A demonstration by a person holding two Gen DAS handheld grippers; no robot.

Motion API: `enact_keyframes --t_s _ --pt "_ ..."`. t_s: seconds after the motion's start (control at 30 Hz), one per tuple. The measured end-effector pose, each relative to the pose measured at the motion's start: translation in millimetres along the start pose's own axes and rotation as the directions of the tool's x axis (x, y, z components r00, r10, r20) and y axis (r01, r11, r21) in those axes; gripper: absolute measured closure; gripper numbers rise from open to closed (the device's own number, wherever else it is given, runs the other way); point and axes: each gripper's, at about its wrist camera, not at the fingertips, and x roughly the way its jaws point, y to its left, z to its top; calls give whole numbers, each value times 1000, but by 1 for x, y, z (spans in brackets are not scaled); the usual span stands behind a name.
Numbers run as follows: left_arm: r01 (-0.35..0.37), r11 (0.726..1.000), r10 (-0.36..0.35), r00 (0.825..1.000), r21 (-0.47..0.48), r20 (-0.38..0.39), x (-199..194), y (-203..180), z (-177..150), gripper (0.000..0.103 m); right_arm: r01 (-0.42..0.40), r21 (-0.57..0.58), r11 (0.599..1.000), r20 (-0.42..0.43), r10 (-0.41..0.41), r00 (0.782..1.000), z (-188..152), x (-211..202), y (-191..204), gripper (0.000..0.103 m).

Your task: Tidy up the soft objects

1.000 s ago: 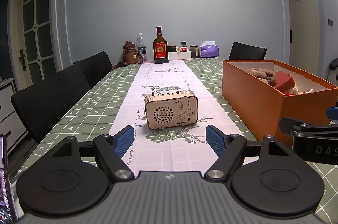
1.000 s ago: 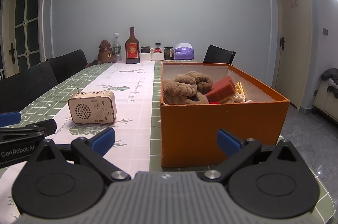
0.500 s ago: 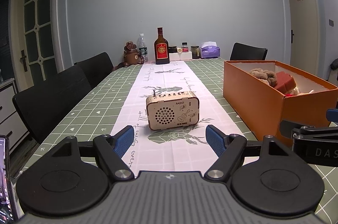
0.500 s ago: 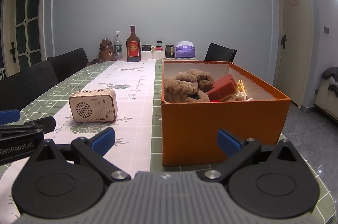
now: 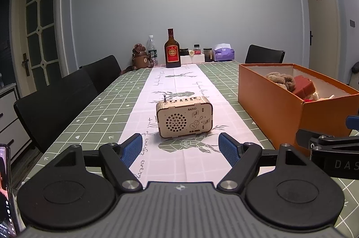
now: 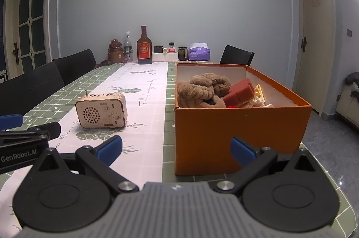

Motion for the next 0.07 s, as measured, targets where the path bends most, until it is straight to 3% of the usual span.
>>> enact_keyframes --t_s 0.07 --pt "1 1000 -1 1000 -2 -3 0 -2 0 12 -1 -3 1000 -5 1 1000 0 2 1 3"
